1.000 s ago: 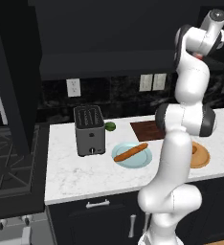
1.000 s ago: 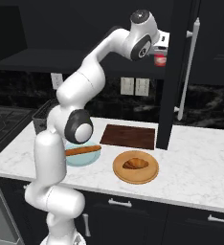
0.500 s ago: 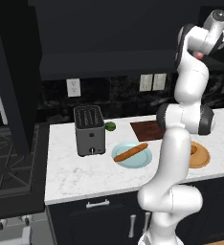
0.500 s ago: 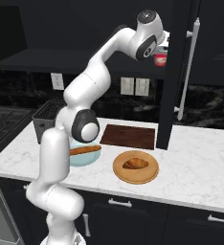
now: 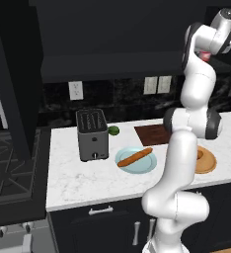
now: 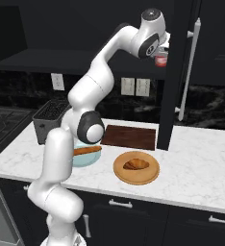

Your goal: From the different types of pastries on the counter, select a croissant and place it on the cutting board. Then retrieve a jar of jam from the cabinet and place it alongside the croissant on the cutting board.

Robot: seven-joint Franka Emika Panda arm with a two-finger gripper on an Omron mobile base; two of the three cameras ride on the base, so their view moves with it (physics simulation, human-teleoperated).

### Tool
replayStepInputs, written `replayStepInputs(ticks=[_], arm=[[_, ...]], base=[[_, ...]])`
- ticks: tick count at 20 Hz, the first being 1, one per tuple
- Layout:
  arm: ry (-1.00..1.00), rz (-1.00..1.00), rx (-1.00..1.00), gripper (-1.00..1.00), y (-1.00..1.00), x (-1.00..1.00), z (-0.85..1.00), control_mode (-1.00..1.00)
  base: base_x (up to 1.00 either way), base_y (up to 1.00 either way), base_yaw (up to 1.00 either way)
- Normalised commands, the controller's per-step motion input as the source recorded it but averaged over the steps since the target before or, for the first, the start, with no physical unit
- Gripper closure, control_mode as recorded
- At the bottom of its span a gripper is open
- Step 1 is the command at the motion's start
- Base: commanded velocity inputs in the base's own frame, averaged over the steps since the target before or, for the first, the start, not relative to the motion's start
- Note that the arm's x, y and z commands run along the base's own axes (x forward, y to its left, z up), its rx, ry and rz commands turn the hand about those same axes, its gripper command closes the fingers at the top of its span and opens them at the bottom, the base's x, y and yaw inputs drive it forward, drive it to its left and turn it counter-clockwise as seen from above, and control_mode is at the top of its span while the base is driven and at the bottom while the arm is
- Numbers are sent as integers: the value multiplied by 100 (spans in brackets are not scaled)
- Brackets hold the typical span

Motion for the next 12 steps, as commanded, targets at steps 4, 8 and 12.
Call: replayStepInputs(ticks=[4, 8, 12], arm=[[1, 0, 2, 100, 0, 0, -3, -100], [1, 0, 2, 100, 7, -12, 31, -100], [0, -2, 3, 100, 11, -69, 89, -100]], base=[[0, 0, 0], [0, 0, 0], [0, 0, 0]])
